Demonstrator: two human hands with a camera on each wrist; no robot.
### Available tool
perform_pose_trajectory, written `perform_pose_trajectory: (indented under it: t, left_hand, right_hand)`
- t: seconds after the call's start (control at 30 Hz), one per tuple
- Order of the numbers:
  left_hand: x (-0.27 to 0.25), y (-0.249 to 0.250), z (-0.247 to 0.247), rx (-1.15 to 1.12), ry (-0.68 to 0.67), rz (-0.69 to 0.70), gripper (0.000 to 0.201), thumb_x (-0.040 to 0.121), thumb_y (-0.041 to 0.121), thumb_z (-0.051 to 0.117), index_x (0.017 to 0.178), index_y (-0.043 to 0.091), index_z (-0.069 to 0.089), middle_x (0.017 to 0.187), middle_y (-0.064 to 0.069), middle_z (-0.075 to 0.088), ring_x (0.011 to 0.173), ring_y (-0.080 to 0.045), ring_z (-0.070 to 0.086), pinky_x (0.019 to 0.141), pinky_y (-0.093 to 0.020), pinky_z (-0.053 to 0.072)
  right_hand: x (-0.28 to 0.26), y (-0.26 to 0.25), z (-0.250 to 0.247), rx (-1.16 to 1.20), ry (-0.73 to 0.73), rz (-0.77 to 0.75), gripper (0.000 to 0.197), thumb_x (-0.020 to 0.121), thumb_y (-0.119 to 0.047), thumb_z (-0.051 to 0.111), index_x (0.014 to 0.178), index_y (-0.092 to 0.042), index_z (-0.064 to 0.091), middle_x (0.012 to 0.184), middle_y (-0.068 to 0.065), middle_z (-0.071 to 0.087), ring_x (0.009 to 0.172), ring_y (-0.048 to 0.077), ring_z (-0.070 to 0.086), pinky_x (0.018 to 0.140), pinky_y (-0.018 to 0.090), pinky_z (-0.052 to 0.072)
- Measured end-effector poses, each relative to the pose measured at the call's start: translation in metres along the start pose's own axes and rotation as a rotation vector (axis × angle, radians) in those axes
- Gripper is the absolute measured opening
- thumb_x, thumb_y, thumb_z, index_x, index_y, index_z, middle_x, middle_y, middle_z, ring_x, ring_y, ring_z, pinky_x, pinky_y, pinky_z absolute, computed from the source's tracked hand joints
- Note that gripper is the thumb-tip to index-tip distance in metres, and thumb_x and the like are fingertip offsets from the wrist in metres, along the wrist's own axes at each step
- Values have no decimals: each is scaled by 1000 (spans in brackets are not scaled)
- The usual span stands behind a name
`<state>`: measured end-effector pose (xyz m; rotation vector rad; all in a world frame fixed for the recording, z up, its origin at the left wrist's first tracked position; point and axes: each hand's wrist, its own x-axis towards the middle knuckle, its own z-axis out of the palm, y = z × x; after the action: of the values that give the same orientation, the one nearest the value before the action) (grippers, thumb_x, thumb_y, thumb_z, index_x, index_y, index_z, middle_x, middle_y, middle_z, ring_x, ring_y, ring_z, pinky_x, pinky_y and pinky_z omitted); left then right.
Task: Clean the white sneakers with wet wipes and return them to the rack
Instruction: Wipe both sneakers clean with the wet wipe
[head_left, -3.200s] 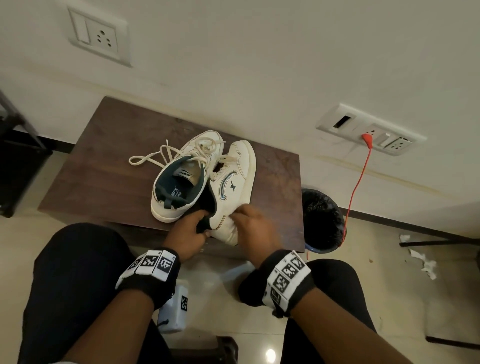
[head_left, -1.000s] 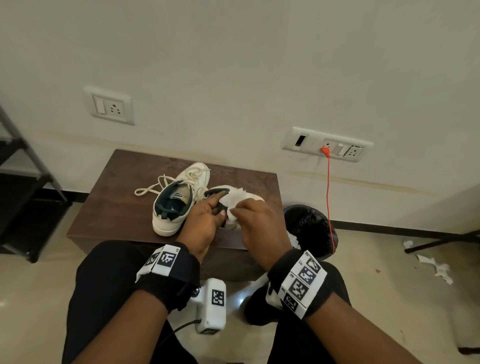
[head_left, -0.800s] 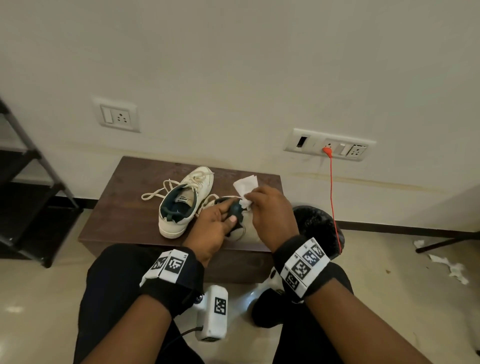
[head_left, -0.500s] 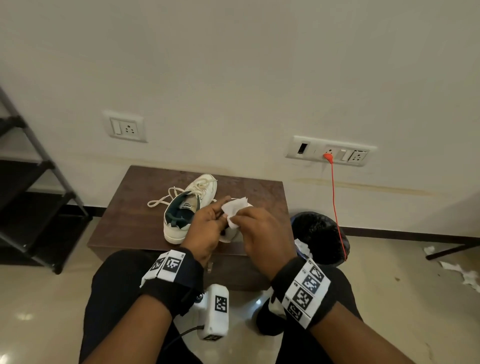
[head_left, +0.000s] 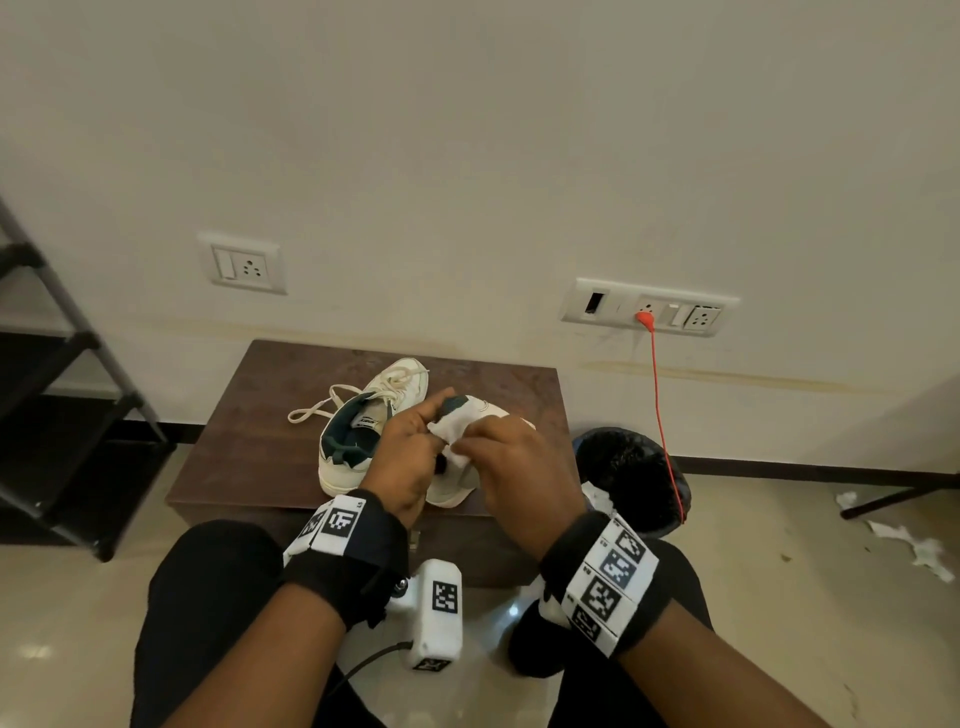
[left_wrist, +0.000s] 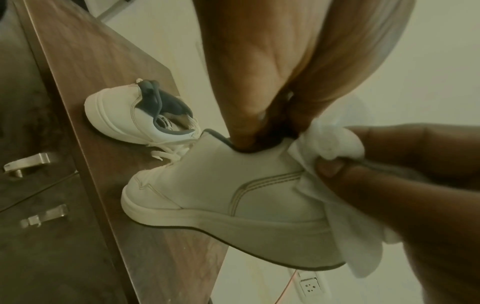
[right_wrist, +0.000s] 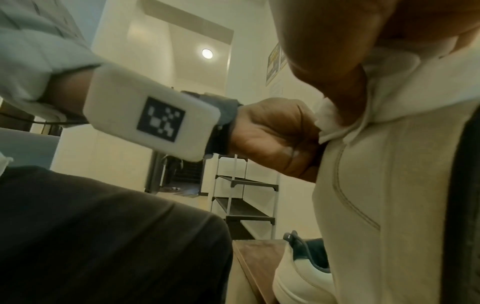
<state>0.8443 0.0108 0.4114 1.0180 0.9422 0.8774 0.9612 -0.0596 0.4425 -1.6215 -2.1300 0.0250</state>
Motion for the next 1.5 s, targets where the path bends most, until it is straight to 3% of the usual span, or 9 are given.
perform_pose_trajectory:
  t: [0.13, 0.3, 0.43, 0.57, 0.7, 0.83, 1.0, 1.27, 1.5]
  left_hand:
    - [2, 1, -2, -16, -16, 12, 37, 94, -7, 41, 125, 6, 57, 110, -11, 68, 100, -26, 65, 82, -31, 56]
    - [-1, -1, -10, -44, -36, 25, 40, 98, -2, 37, 134, 9, 51, 125, -12, 62, 117, -28, 58, 103, -47, 44]
    - [-5, 4, -13, -83, -13, 40, 37, 98, -3, 37, 124, 14, 57, 117, -6, 66, 104, -18, 65, 91, -32, 53]
    - [-3, 5, -15, -99, 13, 41, 36, 95, -5, 42, 123, 11, 57, 111, -8, 66, 98, -20, 64, 82, -27, 55]
    - [-3, 5, -12, -72, 7, 12, 40, 98, -2, 38, 110, 26, 63, 111, -3, 68, 106, -21, 63, 93, -37, 51]
    - [-1, 0, -14, -54, 58, 10, 38, 97, -3, 38, 128, 10, 56, 123, -9, 64, 116, -25, 58, 103, -43, 44]
    - [4, 4, -19, -47, 141, 73, 36, 96, -6, 38, 127, 3, 55, 113, -2, 63, 95, -6, 61, 90, -25, 49]
    - [10, 0, -19, -94, 216, 91, 34, 96, -6, 38, 123, 4, 58, 115, -9, 64, 100, -19, 62, 91, -31, 51]
    - [14, -5, -16, -121, 249, 102, 35, 96, -4, 40, 123, 6, 59, 111, 2, 65, 98, -7, 62, 84, -22, 50]
  right_hand:
    - [16, 5, 3, -49, 52, 91, 20, 78, -9, 57, 91, -10, 73, 88, 4, 67, 80, 23, 60, 66, 27, 46]
    - [42, 12, 2, -33, -14, 277, 31, 85, -2, 55, 110, -14, 69, 106, 2, 64, 99, 20, 56, 78, 18, 32]
    - [40, 3, 0, -61, -92, 117, 28, 82, -3, 57, 103, -14, 71, 102, 3, 65, 95, 22, 56, 77, 27, 41]
    - [25, -5, -1, -76, -137, -53, 29, 77, -28, 49, 83, -16, 74, 85, 0, 69, 76, 21, 60, 67, 32, 48]
    - [41, 17, -1, -110, -41, 129, 23, 76, -3, 63, 92, -14, 75, 91, 3, 70, 84, 24, 62, 74, 32, 48]
    - [48, 30, -3, -21, -67, 302, 27, 85, -5, 56, 105, -16, 72, 107, 1, 68, 99, 18, 59, 82, 23, 41]
    - [23, 13, -9, 75, -27, 42, 24, 74, 4, 63, 93, -7, 74, 94, 8, 71, 88, 24, 65, 77, 29, 47]
    - [8, 10, -9, 128, 12, -122, 33, 80, -17, 44, 91, -6, 73, 94, 8, 70, 85, 24, 64, 75, 30, 52]
    - [27, 37, -3, 189, 76, 302, 24, 87, -3, 55, 104, -9, 71, 102, 6, 69, 94, 19, 61, 87, 39, 49]
